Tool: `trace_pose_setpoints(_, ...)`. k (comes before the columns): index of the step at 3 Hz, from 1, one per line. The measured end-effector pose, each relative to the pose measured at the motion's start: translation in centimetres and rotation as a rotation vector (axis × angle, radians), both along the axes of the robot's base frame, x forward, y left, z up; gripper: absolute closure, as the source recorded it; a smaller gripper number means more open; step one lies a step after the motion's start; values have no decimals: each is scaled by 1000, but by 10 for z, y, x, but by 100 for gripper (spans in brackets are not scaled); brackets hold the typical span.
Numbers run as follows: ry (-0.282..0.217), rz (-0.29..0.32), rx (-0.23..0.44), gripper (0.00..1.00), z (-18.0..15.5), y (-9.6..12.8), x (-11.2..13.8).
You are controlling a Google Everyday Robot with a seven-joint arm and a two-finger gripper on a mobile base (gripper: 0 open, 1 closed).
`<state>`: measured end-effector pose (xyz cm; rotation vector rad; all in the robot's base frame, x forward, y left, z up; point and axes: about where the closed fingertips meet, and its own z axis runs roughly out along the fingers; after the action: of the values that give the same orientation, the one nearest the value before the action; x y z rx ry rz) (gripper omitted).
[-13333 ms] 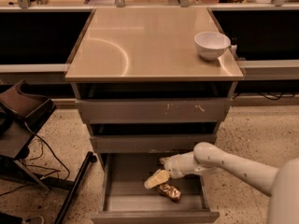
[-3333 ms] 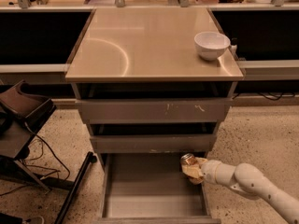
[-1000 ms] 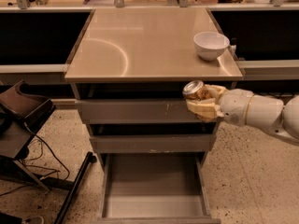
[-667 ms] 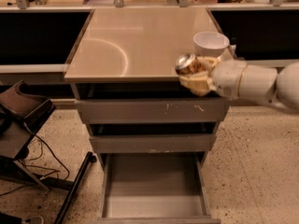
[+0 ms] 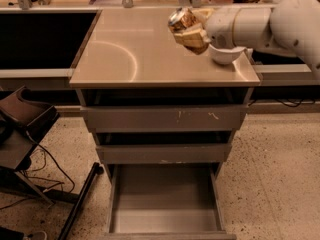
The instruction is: Pick orange can from bottom drawer and place on counter
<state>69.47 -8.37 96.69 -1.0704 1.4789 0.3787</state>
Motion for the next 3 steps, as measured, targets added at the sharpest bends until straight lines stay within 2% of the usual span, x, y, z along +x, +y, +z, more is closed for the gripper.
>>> trace_pose_setpoints(1,14,23,-53,100,-6,29,41)
trace_pose_setpoints(2,5,42,-50,100,-1,44,45)
trace_pose_setpoints(3,41,22,-67,100,-17,40,47)
